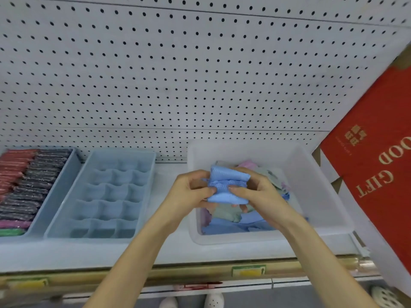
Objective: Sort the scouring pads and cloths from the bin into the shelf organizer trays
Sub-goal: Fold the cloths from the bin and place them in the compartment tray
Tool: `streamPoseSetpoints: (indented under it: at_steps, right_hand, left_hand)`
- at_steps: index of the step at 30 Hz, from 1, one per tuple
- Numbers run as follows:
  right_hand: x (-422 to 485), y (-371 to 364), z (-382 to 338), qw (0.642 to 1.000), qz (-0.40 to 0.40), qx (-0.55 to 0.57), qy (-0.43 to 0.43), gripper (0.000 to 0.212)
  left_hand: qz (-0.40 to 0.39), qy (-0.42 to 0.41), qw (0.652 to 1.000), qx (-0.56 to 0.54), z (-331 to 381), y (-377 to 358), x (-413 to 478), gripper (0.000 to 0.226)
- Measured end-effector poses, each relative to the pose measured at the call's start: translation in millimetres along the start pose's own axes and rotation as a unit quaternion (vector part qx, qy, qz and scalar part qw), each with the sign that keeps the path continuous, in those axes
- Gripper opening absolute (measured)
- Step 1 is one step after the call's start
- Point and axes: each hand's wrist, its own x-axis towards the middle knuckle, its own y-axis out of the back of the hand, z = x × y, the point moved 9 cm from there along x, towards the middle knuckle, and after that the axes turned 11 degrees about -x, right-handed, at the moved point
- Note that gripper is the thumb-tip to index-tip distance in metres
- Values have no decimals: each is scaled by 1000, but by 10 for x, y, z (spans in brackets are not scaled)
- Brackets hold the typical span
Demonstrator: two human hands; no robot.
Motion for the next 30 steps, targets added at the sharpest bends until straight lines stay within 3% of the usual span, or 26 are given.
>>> streamPoseSetpoints:
  at_steps: [4,10,15,18,23,25,30]
  right_hand:
    - [20,26,52,998,-11,64,-3,29]
    - [109,40,116,997,-68,5,28,32]
    - [224,-122,170,990,-138,-4,37,41]
    - [295,-226,160,987,-156,17,40,39]
    - [434,-492,82,996,-77,-33,17,19]
    - [538,-678,69,998,-52,-47,4,22]
    - [822,-1289,57,990,-90,-104,-33,22]
  left_hand:
    - [12,33,997,-70,-128,-5,16,22]
    - [44,110,973,-198,-278,-28,-33,30]
    - [40,119,988,-94,-287,12,-37,25]
    - [51,96,989,-103,-230,166,-62,19]
    - [87,56,990,-93,-125,600,-111,22]
    - [103,42,991,-73,-96,813,-124,24]
    - [82,43,996,1,-91,1513,-169,33]
